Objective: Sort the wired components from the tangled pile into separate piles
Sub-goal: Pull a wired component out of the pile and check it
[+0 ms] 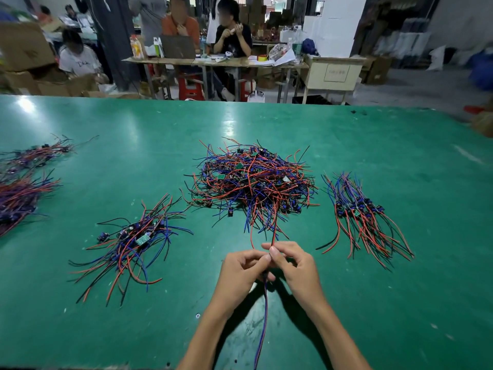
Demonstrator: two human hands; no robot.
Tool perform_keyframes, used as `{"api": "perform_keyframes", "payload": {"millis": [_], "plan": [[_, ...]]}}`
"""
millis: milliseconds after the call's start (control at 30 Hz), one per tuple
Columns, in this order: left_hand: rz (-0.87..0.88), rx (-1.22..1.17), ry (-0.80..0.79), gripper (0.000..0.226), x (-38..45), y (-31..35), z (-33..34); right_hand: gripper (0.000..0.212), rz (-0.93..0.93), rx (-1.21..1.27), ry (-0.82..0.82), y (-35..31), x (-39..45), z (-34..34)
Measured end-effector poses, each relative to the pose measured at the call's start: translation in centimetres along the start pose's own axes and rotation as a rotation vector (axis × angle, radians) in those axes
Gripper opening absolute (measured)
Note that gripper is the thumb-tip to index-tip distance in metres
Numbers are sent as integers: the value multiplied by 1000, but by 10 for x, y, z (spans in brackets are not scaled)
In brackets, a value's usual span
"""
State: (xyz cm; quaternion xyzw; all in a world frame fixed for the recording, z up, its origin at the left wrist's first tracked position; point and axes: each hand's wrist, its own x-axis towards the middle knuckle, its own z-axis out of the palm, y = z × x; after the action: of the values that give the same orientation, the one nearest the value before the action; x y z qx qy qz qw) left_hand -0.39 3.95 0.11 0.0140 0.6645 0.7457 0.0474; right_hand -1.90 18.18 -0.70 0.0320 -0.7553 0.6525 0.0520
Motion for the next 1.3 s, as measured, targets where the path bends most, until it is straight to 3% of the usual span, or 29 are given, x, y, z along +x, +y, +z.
{"api": "perform_keyframes", "payload": {"millis": [133,233,633,833,933,1033,1100,1200,1300], "plan": [[-10,15,46,13,2,-3,1,22,41,-16,-51,3,-7,9],[-20,44,60,14,3,-4,1,27,99,-78,10,3,-5,19],[-132,22,-99,16,1,7,-9,28,266,158,207,-19,49,13],[-123,-31,-61,14,1,6,-9,29,360,375,90,-17,58,0],[-105,-156,36,15,3,5,-10,39,300,380,13,-8,49,-6],[-116,-358,165,18,9,6,-11,14,-9,-34,-26,7,29,-4],[-112,-506,232,19,11,7,-11,24,-156,-146,-171,10,18,3],[-93,-643,325,16,11,7,-12,35,-197,-168,-215,4,13,9],[-104,-611,358,13,12,5,-8,25,-84,31,-152,0,15,5]]}}
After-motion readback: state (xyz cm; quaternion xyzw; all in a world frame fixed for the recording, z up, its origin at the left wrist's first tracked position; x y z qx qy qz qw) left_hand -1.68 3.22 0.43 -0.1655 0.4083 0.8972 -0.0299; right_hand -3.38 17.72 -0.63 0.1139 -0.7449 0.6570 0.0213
